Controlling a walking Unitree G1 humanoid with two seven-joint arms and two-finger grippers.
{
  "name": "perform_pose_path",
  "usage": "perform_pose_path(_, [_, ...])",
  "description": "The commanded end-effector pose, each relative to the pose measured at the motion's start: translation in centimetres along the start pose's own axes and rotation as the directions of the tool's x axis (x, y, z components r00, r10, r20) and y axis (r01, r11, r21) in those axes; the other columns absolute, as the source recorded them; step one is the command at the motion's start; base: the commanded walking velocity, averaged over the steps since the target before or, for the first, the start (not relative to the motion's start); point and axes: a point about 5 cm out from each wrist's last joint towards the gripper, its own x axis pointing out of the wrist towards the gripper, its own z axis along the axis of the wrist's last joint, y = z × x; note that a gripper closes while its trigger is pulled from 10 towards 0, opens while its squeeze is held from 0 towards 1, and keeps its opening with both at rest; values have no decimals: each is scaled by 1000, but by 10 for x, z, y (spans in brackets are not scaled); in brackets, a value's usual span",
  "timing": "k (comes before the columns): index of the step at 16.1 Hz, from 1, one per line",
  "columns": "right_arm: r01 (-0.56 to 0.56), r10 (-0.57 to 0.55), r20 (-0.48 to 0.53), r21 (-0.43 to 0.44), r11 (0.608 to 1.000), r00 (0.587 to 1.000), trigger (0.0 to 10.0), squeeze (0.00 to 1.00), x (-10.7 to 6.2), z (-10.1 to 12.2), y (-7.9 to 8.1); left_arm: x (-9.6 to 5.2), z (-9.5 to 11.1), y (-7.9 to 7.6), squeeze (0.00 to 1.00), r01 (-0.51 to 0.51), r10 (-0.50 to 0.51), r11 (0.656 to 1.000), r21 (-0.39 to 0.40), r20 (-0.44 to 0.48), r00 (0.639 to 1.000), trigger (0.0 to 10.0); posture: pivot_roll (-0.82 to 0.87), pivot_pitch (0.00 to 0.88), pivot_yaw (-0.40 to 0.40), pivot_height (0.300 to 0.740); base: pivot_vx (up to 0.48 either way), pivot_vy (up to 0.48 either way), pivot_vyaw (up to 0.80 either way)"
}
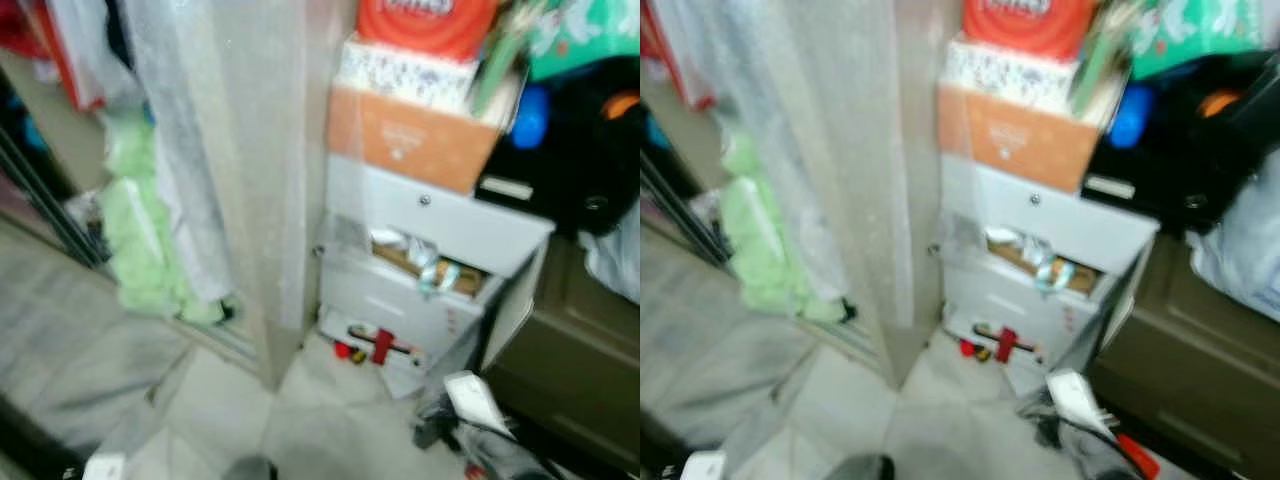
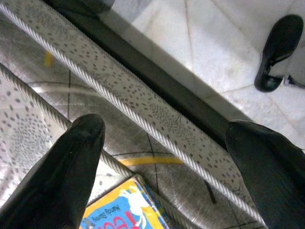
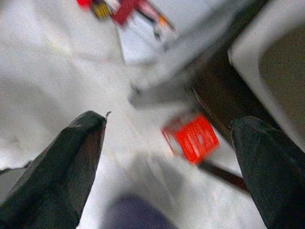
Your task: Clean up the room
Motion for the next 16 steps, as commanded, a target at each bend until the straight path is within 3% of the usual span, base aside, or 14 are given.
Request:
perform_pose_path(1, [22,-22,-25,-8,1000,999,10000,0,-1,-8,-9,0,2,-3,0,4,-3,1000,-9,10,1000,10000,-40,29,-19,740,0,0,800])
perform_pose_path(4, [28,-28,-26,-11,1000,999,10000,0,-2,-9,-9,0,6,-2,0,-9,10,1000,-15,39,999,10000,-41,26,-16,740,0,0,800])
perform_pose_path(7, [26,-27,-20,-15,1000,999,10000,0,-1,-7,-9,0,8,0,0,-13,13,1000,-13,51,999,10000,-43,25,-15,740,0,0,0])
perform_pose_path(10, [24,-24,-14,-32,999,1000,10000,0,-1,-4,-8,0,8,0,0,-6,5,1000,22,40,999,10000,-42,26,-15,740,0,0,800])
perform_pose_path(16, [25,-25,-7,-41,999,1000,10000,0,0,0,-8,0,9,-1,0,1,-1,1000,-3,51,999,10000,-47,28,-14,740,0,0,800])
